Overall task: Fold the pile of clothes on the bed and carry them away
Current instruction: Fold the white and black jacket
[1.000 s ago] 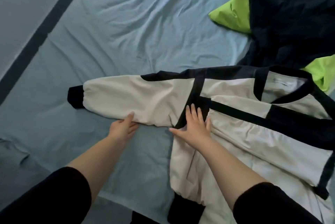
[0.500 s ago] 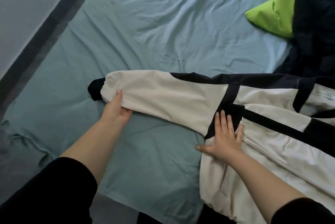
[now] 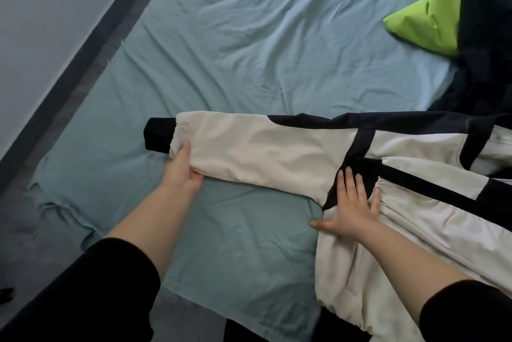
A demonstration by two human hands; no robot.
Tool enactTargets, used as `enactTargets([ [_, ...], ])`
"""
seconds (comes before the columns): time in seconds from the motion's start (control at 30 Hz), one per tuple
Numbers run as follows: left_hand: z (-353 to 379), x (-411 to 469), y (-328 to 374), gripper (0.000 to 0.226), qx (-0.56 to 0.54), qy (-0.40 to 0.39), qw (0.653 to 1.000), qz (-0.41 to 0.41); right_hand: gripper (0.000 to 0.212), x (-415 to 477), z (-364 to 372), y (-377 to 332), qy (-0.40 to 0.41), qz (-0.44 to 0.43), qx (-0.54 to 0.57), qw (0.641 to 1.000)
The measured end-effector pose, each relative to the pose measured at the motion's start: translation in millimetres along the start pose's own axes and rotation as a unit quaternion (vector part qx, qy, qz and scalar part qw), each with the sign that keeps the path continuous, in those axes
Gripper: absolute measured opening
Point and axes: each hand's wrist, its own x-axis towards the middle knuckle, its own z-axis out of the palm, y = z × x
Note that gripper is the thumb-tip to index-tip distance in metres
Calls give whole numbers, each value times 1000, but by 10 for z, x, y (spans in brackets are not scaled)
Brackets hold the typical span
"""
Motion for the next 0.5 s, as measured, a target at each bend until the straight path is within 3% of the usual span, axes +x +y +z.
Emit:
enactTargets([
  [0.2, 462, -839, -145, 36, 57, -177, 982, 39, 143, -44, -92, 62, -11, -41, 39, 998],
  [0.37, 935, -1554, -994, 16, 191, -290, 936, 60, 124, -345, -178, 350, 54, -132, 177, 974],
  [0.43, 1069, -1792, -1423, 10, 245, -328, 911, 49, 107, -617, -133, 598, 57, -135, 309, 940],
  [0.5, 1164, -1991, -1864, 17, 313, -375, 871, 48, 84, -920, -37, 935, 28, -89, 489, 867],
])
